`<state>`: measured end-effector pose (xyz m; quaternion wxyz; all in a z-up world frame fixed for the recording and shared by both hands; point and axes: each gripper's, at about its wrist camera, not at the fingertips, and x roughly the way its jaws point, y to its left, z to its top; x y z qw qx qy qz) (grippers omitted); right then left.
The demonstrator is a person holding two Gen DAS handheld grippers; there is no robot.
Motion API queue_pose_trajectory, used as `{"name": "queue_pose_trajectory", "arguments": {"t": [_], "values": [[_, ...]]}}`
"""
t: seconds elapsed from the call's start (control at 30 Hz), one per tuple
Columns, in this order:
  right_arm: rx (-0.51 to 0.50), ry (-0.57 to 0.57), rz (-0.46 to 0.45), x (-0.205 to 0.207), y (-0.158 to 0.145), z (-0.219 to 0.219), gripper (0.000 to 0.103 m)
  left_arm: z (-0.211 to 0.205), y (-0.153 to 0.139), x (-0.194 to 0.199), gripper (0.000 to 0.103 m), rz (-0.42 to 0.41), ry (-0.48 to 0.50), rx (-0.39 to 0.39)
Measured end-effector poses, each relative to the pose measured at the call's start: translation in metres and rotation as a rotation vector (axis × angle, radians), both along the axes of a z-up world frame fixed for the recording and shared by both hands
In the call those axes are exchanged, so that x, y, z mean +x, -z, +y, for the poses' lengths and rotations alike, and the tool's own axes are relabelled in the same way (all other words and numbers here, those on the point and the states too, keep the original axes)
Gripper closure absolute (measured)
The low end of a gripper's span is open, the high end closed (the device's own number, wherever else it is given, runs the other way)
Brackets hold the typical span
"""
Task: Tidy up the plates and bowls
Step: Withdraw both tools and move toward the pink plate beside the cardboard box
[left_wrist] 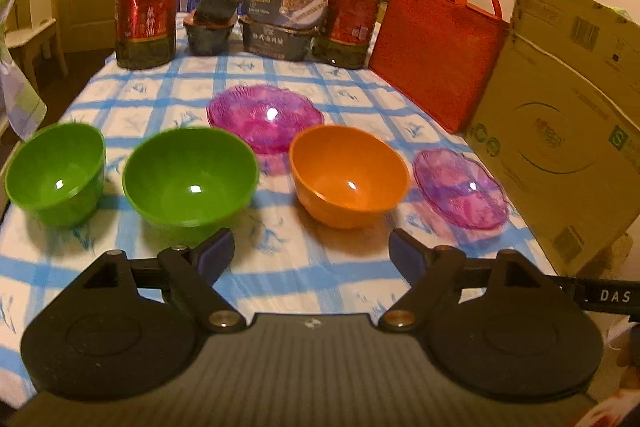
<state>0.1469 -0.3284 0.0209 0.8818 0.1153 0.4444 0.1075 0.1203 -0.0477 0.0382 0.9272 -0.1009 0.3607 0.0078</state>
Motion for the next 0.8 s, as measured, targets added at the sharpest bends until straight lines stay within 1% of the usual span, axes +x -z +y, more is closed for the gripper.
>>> {"name": "queue_pose_trajectory", "arguments": {"t": [0.23,0.43,0.8], "values": [[0.000,0.032,0.019,-0.010,0.010,-0.013,0.026,-0.012,0.016,-0.011,0.020,0.050,-0.006,-0.034],[0.006,0.053,0.034,-0.013,0.017,-0.022,0.026,-0.023,0.020,-0.014,0.020,0.059,0.006,-0.051],[0.008,0.085,0.040,-0.015,0.019,-0.037,0.026,-0.039,0.020,-0.008,0.021,0.055,0.020,-0.049]]}}
